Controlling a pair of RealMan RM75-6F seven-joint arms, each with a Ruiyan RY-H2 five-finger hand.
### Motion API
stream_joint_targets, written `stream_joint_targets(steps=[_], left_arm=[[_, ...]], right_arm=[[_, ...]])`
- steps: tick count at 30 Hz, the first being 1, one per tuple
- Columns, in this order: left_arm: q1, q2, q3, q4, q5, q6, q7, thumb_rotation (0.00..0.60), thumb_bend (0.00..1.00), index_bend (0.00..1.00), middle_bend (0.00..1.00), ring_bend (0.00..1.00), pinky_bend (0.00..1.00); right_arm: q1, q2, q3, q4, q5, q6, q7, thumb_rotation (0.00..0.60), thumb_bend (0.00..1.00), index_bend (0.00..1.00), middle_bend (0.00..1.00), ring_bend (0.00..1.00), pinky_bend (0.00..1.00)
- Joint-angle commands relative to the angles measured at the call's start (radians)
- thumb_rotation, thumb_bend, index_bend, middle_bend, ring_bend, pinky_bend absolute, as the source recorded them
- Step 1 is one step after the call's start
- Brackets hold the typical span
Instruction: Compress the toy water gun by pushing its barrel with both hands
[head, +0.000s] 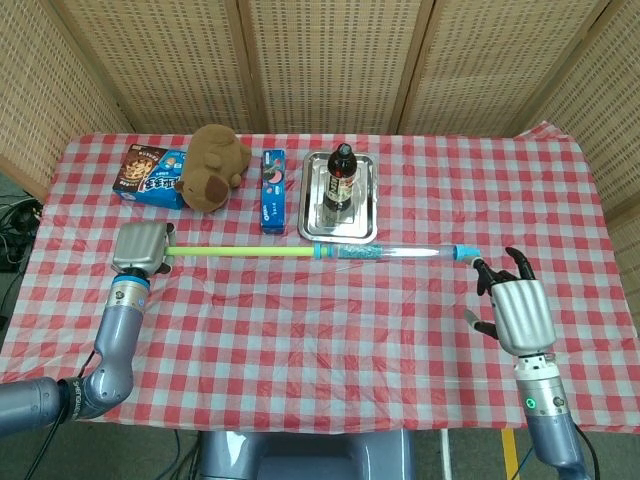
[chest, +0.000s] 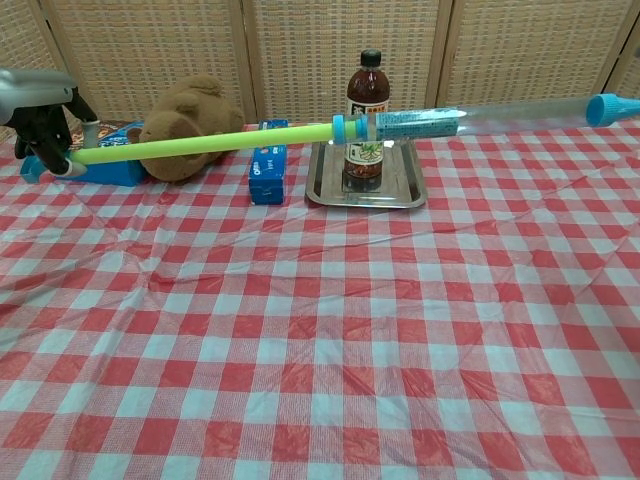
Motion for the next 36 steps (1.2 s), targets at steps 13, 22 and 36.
stream_joint_targets(steps=[13,22,36], left_arm=[[-0.093,0.036,-0.016,-0.086,-0.117,0.08,0.123,0.6,0.66,0.7,0.84,0.71,0.58],[-0.113,0.042,-0.007,-0.101,-0.146,0.092,0.129,0.6,0.66,0.7,0.84,0.71,0.58],[-0.107,0.079,0.017,-0.154,-0.116,0.115,0.109,0.6,0.66,0.7,0.84,0.71,0.58]], right_arm=[[0.103,0.028,0.056,-0.146,0.228,-0.1,-0.152,0.6,0.15,0.34,0.73,0.71,0.22],[0.145,-0.003,0.064,-0.108,0.318,-0.085,-0.222,0.6,0.17,0.39,0.76,0.74,0.23],[0.164,-0.034,0.045,-0.053,0.334,-0.061,-0.197,0.6,0.2,0.46,0.89,0.85,0.3]])
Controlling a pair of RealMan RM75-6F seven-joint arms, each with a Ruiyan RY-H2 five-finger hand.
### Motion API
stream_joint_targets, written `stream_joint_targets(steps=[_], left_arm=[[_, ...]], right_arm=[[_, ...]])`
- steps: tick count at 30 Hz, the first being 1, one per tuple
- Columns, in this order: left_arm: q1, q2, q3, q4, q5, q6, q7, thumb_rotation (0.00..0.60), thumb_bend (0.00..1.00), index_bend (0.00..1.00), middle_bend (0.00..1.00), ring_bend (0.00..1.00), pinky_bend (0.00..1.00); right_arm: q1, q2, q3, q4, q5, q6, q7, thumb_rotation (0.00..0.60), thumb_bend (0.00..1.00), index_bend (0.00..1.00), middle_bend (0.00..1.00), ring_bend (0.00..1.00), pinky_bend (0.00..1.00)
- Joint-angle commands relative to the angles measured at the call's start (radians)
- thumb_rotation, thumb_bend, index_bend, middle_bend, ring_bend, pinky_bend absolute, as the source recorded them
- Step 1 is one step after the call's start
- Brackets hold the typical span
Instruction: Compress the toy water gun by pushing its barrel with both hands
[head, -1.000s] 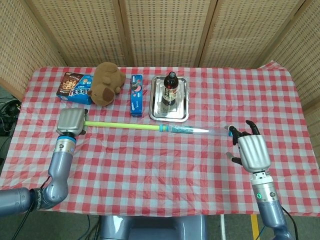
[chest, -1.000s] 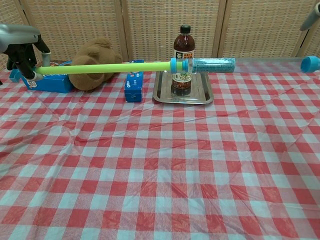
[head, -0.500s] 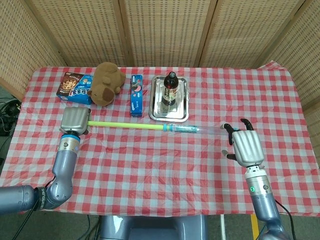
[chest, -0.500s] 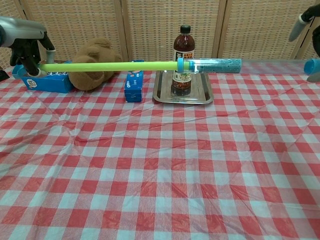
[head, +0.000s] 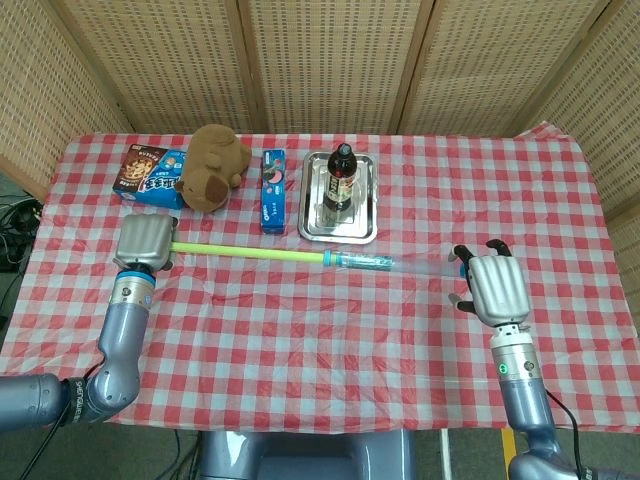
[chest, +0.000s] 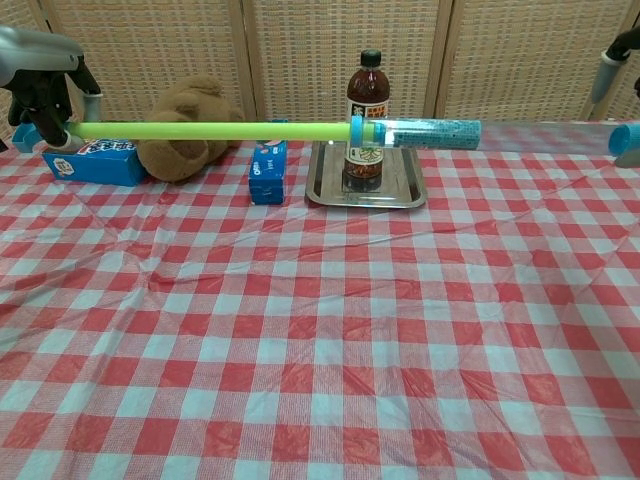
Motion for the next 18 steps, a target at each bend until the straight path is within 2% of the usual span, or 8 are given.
stream_joint_targets(steps=[1,9,18], left_arm=[[0.006,0.012,0.008,-0.02,0.017,0.009,-0.009,0.6,0.66,0.7,0.84,0.71,0.58],[0.017,0.032,0.023,-0.042,0.036,0.016,-0.03,0.6,0.66,0.7,0.84,0.71,0.58],[0.024,0.041,0.033,-0.045,0.046,0.008,-0.048,0.6,0.66,0.7,0.84,0.71,0.58]], right_arm=[[0.003,-0.01,-0.007,0.011,-0.005,0.008,0.003,0.6,0.2,0.46,0.89,0.85,0.3],[0.014,-0.02,-0.014,0.029,0.018,0.015,-0.005,0.6,0.2,0.47,0.9,0.85,0.3],[0.022,-0.03,-0.015,0.05,0.04,0.02,-0.008,0.6,0.22,0.53,0.94,0.88,0.31]])
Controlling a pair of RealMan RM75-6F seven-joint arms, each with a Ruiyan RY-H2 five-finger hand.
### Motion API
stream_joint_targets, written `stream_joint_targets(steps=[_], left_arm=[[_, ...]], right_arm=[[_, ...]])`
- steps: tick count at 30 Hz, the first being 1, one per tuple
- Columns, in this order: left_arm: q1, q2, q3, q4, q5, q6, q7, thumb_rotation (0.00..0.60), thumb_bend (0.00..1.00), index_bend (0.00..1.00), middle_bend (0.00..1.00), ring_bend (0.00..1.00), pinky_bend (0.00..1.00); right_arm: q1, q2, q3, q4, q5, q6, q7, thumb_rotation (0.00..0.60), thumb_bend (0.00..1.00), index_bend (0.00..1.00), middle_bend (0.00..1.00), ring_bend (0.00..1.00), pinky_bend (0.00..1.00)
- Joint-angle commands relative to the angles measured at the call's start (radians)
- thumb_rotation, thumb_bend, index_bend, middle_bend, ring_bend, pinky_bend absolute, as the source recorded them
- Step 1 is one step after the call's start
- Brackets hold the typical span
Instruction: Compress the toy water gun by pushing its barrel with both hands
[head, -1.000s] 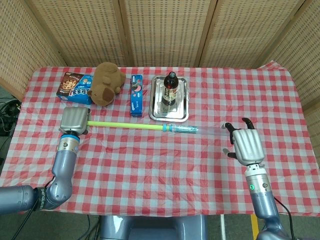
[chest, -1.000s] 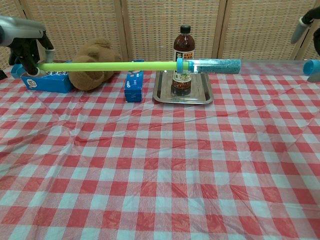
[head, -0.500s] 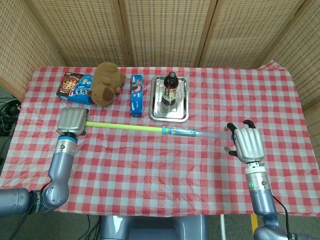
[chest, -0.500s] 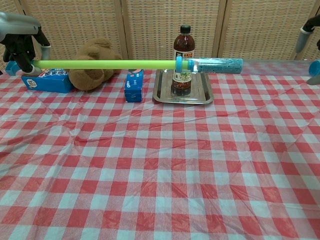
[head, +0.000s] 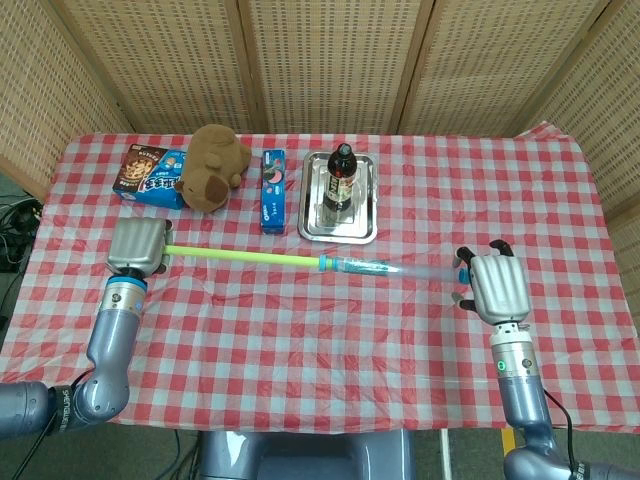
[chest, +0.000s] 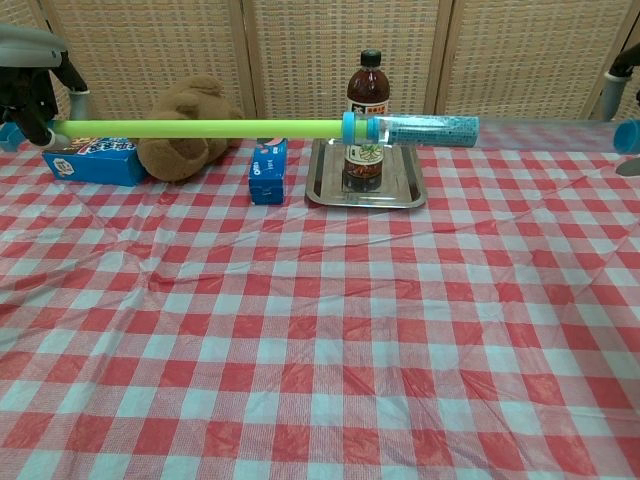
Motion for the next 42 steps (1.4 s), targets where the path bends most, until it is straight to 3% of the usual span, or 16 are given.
stream_joint_targets(steps=[1,6,10,16,34,42], left_arm=[[0.002,0.002,0.002,0.0,0.003,-0.005,-0.007,0.6,0.66,0.7,0.84,0.71,0.58],[0.002,0.007,0.006,0.0,0.006,-0.014,-0.015,0.6,0.66,0.7,0.84,0.71,0.58],[0.002,0.006,0.011,0.004,0.006,-0.019,-0.02,0.6,0.66,0.7,0.84,0.71,0.58],[0.002,0.002,0.016,0.012,0.006,-0.02,-0.026,0.6,0.66,0.7,0.84,0.71,0.58],[-0.004,0.011,0.017,-0.049,0.023,-0.003,-0.031,0.6,0.66,0.7,0.84,0.71,0.58],[-0.031,-0.037,0.005,-0.054,0.014,0.004,-0.027,0.6,0.66,0.7,0.84,0.71,0.58]], right_arm=[[0.003,-0.004,0.001,0.01,0.007,-0.001,0.006,0.6,0.22,0.54,0.94,0.89,0.31],[0.009,-0.015,0.0,0.039,0.009,0.001,0.018,0.6,0.24,0.59,0.97,0.91,0.32],[0.012,-0.025,-0.003,0.06,0.008,0.001,0.03,0.6,0.35,0.61,0.97,0.92,0.33],[0.015,-0.03,-0.007,0.07,0.011,0.0,0.039,0.6,0.41,0.62,0.97,0.92,0.33],[0.044,-0.043,-0.009,0.022,-0.003,0.014,-0.013,0.6,0.41,0.63,0.97,0.92,0.33],[0.068,-0.077,-0.02,0.008,-0.03,0.024,-0.058,0.6,0.4,0.64,0.97,0.92,0.33]])
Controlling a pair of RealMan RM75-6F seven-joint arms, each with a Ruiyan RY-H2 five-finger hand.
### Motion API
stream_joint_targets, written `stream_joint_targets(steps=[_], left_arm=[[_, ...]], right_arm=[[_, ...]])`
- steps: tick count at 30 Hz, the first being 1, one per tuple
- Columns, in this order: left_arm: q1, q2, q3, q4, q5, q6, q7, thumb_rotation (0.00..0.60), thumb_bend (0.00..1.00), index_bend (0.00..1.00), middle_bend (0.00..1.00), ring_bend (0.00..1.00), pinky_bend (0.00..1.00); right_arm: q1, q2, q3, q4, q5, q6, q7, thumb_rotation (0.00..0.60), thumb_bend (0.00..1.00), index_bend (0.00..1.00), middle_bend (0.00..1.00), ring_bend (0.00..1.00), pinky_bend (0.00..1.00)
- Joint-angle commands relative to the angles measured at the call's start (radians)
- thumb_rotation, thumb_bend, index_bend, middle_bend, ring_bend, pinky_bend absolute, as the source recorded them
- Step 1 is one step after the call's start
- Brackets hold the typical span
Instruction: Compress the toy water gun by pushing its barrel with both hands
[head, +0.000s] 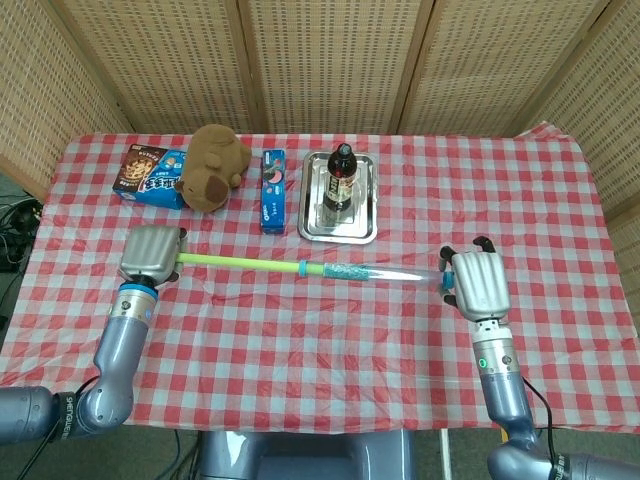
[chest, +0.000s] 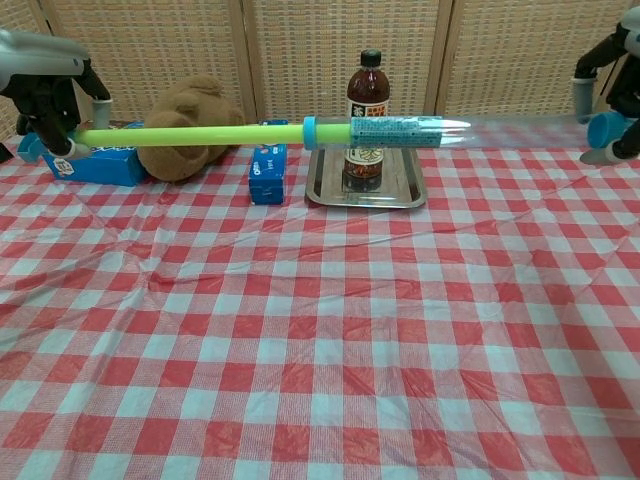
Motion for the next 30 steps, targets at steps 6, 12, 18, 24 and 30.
stream_joint_targets(steps=[6,12,18,24,30], left_arm=[[-0.034,-0.088,-0.007,0.034,-0.011,0.01,0.007,0.6,0.66,0.7,0.84,0.71,0.58],[-0.057,-0.142,-0.012,0.073,-0.016,0.009,0.017,0.6,0.65,0.7,0.84,0.71,0.59],[-0.069,-0.172,-0.022,0.118,-0.023,-0.009,0.01,0.6,0.66,0.7,0.84,0.71,0.59],[-0.076,-0.2,-0.025,0.161,-0.024,-0.048,-0.005,0.6,0.65,0.69,0.84,0.71,0.59],[-0.086,-0.221,-0.03,0.187,-0.02,-0.071,-0.016,0.6,0.65,0.69,0.84,0.71,0.59]], right_arm=[[0.024,-0.034,-0.011,-0.002,-0.021,-0.004,-0.029,0.6,0.4,0.64,0.97,0.92,0.33],[0.05,-0.07,-0.011,0.012,-0.018,-0.026,-0.036,0.6,0.4,0.64,0.97,0.92,0.33],[0.068,-0.092,-0.008,0.033,-0.004,-0.046,-0.032,0.6,0.4,0.64,0.97,0.92,0.33],[0.082,-0.109,-0.009,0.045,-0.003,-0.061,-0.025,0.6,0.39,0.64,0.97,0.92,0.33],[0.096,-0.126,-0.009,0.062,-0.006,-0.075,-0.013,0.6,0.39,0.64,0.97,0.92,0.33]])
